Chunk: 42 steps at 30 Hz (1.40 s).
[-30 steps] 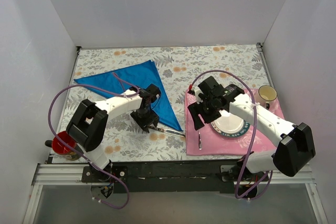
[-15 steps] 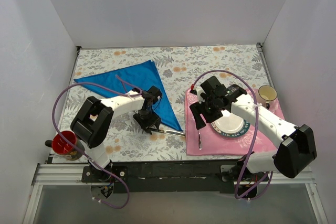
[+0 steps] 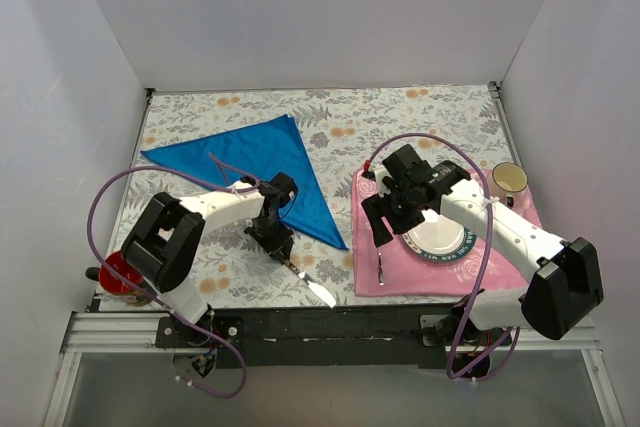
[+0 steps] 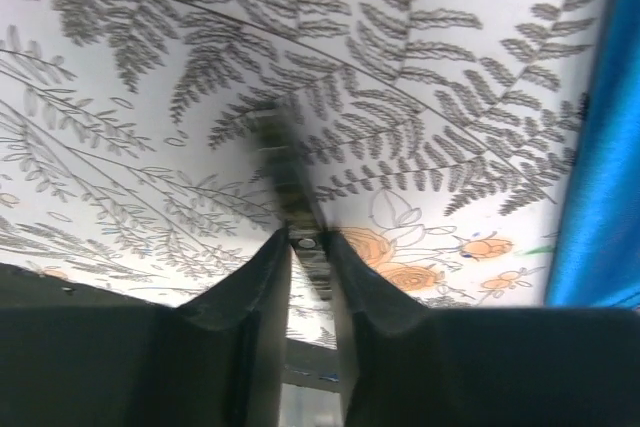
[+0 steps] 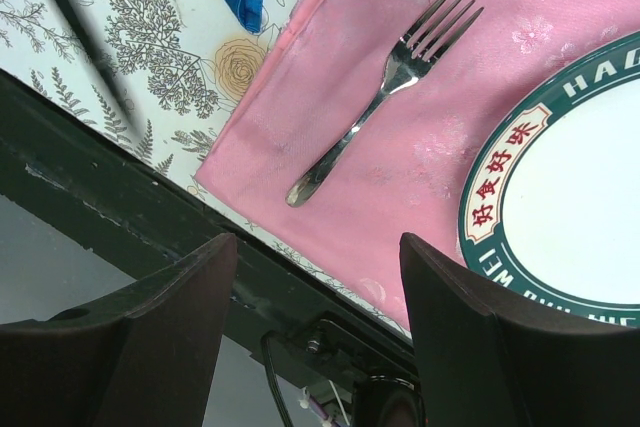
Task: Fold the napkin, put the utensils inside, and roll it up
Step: Grab a utensil with the left arm, then place the utensil onto the napkin
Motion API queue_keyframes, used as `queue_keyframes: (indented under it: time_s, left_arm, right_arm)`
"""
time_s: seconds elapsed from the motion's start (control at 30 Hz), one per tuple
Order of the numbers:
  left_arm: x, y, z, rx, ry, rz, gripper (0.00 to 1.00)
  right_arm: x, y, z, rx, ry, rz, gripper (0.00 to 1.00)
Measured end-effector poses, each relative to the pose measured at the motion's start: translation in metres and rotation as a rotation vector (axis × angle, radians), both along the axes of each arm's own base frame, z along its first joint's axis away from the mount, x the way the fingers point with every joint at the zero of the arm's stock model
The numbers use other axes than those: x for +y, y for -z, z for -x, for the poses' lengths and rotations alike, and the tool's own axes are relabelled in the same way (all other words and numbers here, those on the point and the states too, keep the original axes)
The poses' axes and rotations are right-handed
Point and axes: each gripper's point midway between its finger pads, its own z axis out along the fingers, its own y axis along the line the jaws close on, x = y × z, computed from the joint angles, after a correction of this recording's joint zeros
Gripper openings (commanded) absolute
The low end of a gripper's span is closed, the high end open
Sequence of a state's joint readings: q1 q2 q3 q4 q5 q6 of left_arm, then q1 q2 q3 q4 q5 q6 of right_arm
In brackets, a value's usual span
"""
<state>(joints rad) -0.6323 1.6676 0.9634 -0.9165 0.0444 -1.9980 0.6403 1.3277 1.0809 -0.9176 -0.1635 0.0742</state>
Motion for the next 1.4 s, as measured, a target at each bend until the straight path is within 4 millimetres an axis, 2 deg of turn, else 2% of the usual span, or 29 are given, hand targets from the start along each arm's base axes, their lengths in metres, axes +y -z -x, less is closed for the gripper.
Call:
queue_keyframes:
  time_s: [0.07,0.1,0.4,0.5,0.73,0.8,0.87,0.97,1.03,1.2,1.3,1.4]
  left_arm:
    - [0.004,0.0,0.002,0.005,-0.006,-0.006,0.01]
    - [0.006,0.0,0.003,0.007,-0.011,-0.013,0.0]
    - [0.032,-0.003,0.01,0.017,-0.031,-0.093,0.0]
    - [0.043,-0.015,0.009,0.005,-0.029,-0.151,0.0]
    - [0.04,-0.086,-0.041,-0.171,-0.079,-0.13,0.0]
    - [0.049,-0.1,-0.052,-0.204,-0.13,-0.113,0.0]
    - [0.063,-0.105,-0.062,-0.212,-0.189,-0.117,0.0]
    - [0.084,-0.108,-0.085,-0.206,-0.282,-0.14,0.0]
    - [0.095,-0.108,-0.113,-0.204,-0.334,-0.167,0.0]
    - [0.109,-0.087,-0.171,-0.176,-0.399,-0.217,0.0]
    - [0.119,-0.069,-0.185,-0.141,-0.426,-0.242,0.0]
    - [0.132,-0.052,-0.189,-0.092,-0.454,-0.264,0.0]
  right_arm:
    - [0.0,0.0,0.0,0.0,0.0,0.0,0.74]
    - [0.0,0.001,0.001,0.0,0.0,-0.001,0.74]
    - [-0.003,0.003,0.003,0.006,0.004,0.0,0.74]
    - [-0.004,0.004,0.005,0.006,0.004,0.0,0.74]
    - [-0.005,0.006,0.007,0.009,0.005,-0.001,0.74]
    - [-0.005,0.006,0.007,0.011,0.006,-0.004,0.74]
    - [-0.004,0.006,0.006,0.01,0.006,-0.008,0.73]
    - [-0.003,0.006,0.006,0.009,0.006,-0.012,0.73]
    - [-0.003,0.006,0.005,0.009,0.007,-0.012,0.74]
    - [-0.006,0.006,0.003,0.006,0.016,-0.001,0.73]
    - [-0.01,0.007,0.001,0.001,0.029,0.017,0.74]
    - [-0.015,0.008,-0.001,-0.001,0.044,0.034,0.74]
